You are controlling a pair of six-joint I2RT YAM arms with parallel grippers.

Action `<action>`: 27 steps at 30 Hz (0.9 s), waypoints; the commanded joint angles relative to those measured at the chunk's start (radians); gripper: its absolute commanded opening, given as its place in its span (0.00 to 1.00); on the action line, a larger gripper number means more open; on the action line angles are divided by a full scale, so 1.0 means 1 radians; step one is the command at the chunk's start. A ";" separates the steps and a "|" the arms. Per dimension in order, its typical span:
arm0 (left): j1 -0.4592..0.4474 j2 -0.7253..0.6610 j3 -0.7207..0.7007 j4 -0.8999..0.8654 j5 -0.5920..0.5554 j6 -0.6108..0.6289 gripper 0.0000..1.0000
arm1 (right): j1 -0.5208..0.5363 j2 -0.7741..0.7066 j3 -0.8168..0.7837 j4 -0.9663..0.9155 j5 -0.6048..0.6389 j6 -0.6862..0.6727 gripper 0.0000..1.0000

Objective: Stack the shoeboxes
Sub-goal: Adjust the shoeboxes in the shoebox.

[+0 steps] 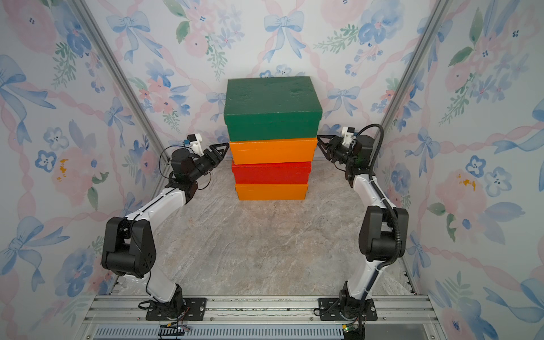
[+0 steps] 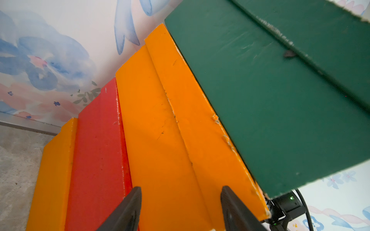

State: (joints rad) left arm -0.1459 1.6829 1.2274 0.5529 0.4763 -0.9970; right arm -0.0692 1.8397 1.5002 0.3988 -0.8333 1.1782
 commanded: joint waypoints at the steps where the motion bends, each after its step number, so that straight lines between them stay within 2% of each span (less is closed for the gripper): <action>1: -0.013 0.021 0.038 0.022 0.004 0.004 0.65 | 0.015 0.008 -0.023 0.022 -0.006 -0.017 0.47; 27: -0.020 0.043 0.043 0.022 0.011 0.014 0.64 | 0.094 -0.033 -0.066 -0.038 0.004 -0.100 0.46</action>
State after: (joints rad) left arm -0.1474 1.7123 1.2552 0.5541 0.4362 -0.9970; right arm -0.0387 1.8385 1.4544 0.3908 -0.7689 1.1175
